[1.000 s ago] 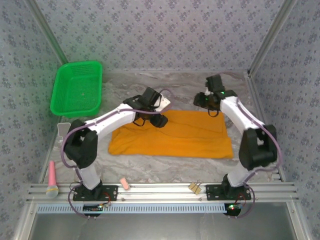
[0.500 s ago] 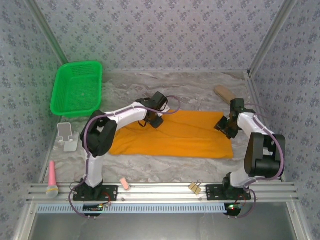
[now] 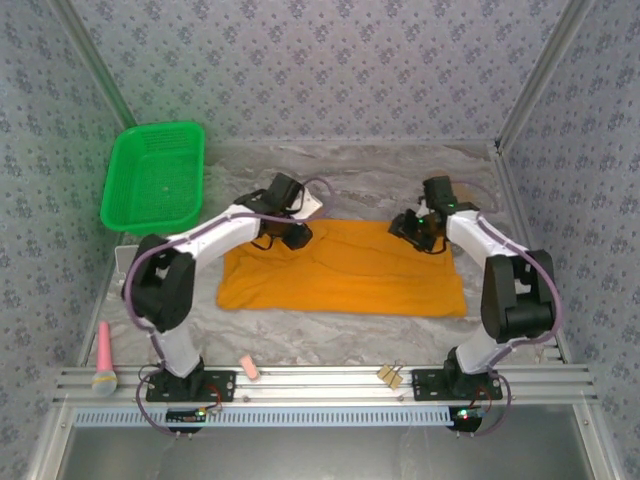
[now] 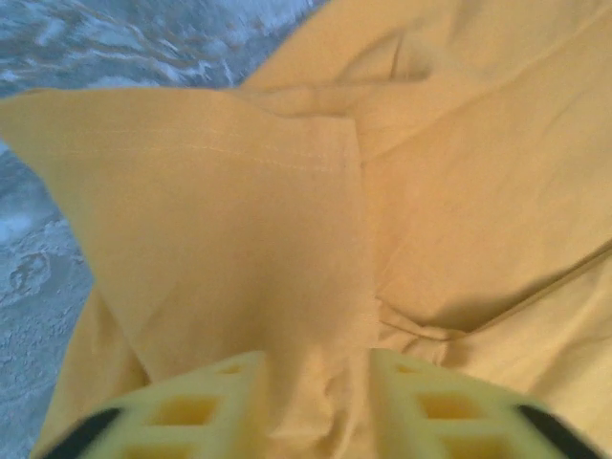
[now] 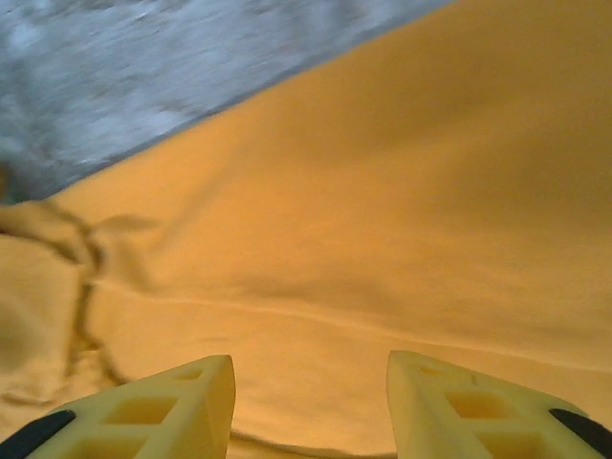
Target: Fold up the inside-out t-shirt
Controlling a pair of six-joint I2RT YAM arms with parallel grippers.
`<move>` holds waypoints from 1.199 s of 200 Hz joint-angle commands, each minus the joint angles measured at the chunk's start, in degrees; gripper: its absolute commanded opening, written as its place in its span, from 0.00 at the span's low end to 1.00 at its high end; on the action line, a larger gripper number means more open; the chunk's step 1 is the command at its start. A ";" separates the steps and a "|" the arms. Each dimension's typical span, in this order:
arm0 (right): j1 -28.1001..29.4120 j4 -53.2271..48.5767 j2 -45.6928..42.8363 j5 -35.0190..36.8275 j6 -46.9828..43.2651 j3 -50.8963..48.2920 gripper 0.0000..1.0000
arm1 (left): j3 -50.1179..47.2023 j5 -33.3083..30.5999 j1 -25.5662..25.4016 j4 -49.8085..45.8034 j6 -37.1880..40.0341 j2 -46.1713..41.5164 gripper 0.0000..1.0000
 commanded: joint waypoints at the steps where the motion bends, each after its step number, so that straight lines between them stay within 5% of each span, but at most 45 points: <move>1: 6.86 8.63 3.89 -6.66 11.88 1.22 0.49 | -5.12 8.65 3.40 7.83 -5.97 -5.74 0.42; 58: 19.11 20.86 16.37 -4.01 24.92 11.23 0.44 | -12.41 7.01 9.19 7.88 -21.62 -19.31 0.52; 94: 20.88 22.48 22.42 -2.87 28.23 14.44 0.39 | -15.19 0.55 10.43 0.89 -24.38 -28.53 0.55; 152: 22.87 21.72 24.29 0.77 31.78 14.27 0.37 | -26.52 -1.30 13.00 -1.76 -34.22 -39.89 0.55; 185: 23.57 22.98 23.89 2.56 33.22 13.89 0.00 | -34.99 -0.44 13.10 3.87 -45.17 -43.42 0.54; 240: 26.07 20.12 18.35 6.37 37.15 14.11 0.00 | -35.28 6.38 13.13 6.35 -52.21 -40.28 0.54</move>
